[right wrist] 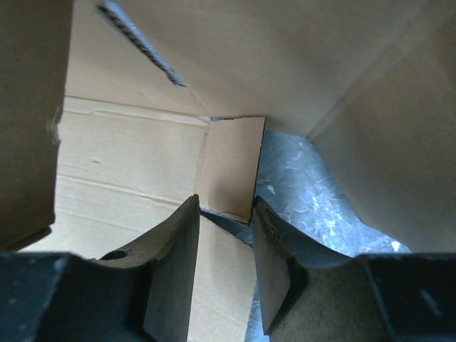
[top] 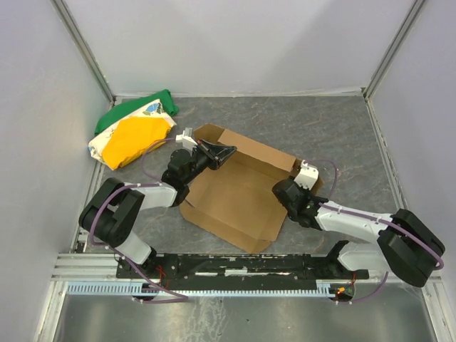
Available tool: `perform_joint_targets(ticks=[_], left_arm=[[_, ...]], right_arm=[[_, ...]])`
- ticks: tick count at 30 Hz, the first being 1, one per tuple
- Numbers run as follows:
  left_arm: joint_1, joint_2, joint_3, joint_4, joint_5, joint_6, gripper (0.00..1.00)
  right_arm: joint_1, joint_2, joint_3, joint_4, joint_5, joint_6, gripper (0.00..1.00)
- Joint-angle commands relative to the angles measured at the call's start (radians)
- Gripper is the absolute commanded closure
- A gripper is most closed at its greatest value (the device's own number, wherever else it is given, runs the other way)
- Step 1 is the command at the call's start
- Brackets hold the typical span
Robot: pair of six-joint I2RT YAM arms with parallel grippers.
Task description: Fold the paper box
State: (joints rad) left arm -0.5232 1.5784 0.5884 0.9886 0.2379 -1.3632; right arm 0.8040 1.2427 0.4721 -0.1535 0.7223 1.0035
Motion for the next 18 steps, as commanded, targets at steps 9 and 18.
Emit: perform_joint_targets(ticks=[9,18], left_arm=[[-0.007,0.026,0.013,-0.005,0.049,-0.024,0.97],[-0.007,0.024,0.010,-0.014,0.056,-0.025,0.97]], right_arm=[[0.013,0.110,0.055,0.238,-0.135,-0.094,0.57],[0.024,0.217,0.095,0.289,-0.143,-0.112,0.56]])
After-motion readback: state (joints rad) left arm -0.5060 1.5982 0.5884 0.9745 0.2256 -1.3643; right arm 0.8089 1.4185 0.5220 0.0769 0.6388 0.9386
